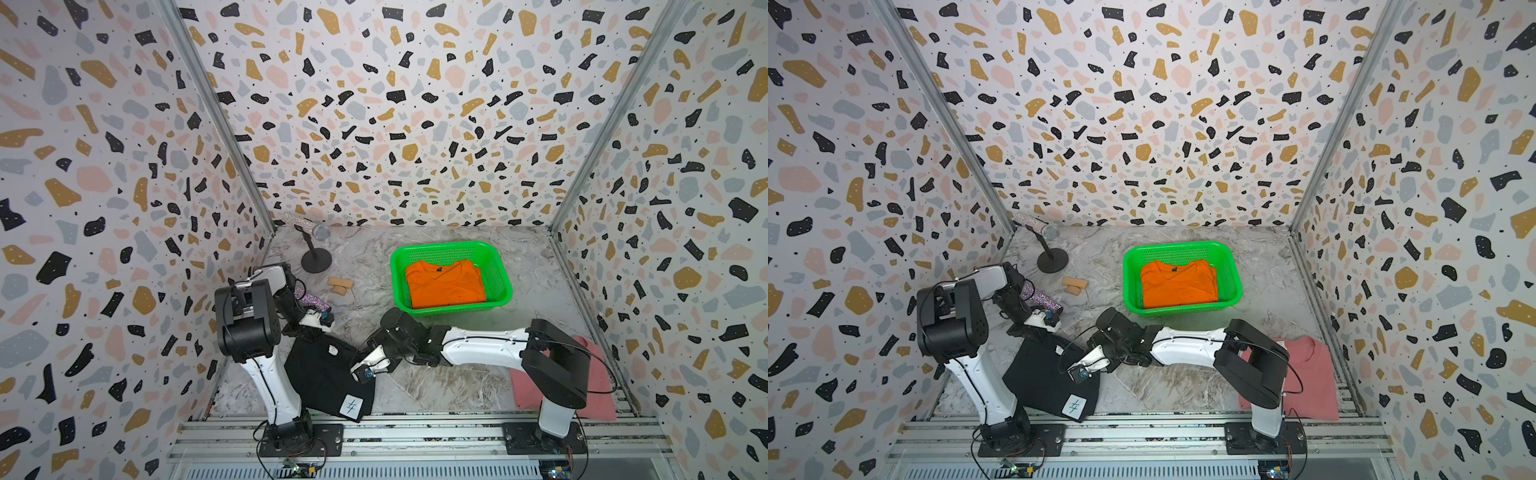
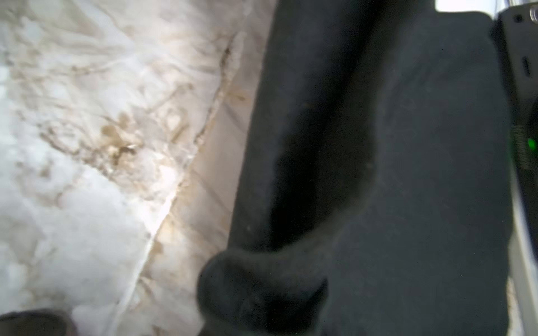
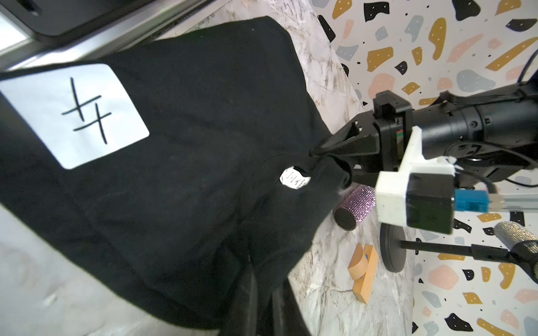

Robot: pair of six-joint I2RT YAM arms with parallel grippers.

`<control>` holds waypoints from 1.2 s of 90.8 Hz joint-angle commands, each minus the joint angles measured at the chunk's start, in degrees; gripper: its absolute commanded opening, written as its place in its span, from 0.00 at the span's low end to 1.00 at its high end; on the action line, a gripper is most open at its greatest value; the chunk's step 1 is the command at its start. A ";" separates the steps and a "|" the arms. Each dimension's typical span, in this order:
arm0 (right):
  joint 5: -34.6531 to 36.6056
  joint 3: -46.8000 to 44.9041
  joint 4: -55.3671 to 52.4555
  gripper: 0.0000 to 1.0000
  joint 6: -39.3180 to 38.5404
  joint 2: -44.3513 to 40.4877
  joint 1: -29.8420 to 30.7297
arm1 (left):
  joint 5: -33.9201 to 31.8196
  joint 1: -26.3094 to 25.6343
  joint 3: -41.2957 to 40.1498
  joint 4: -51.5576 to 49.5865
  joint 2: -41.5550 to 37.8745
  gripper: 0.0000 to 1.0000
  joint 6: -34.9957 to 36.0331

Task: Put the folded t-shirts into the basket
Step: Pick up the T-shirt from the center of the board, then place the T-shirt in the bin.

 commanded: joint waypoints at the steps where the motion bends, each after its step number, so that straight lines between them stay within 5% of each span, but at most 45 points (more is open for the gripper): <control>1: 2.83 1.04 0.38 0.00 6.70 -3.99 -0.38 | 0.69 0.13 1.40 -7.33 -2.49 0.14 20.18; 8: 0.98 2.35 -3.45 0.00 13.00 -5.55 -2.09 | 2.66 0.12 1.00 -9.07 -5.03 0.00 19.69; 32: -1.23 2.07 -13.86 0.00 29.26 -15.52 -8.36 | 10.92 -1.47 0.00 -13.91 -14.94 0.00 15.40; 65: -4.41 1.69 -26.64 0.00 39.56 -31.85 -22.07 | 18.50 -18.67 12.89 -10.17 -21.91 0.00 -22.82; 89: -4.18 6.62 -35.32 0.00 40.57 -35.52 -39.34 | 17.00 -34.00 28.13 -1.83 -18.85 0.00 -44.23; 109: -3.86 11.40 -36.88 0.00 41.48 -29.28 -51.03 | 13.92 -41.12 49.05 0.91 -2.97 0.00 -52.85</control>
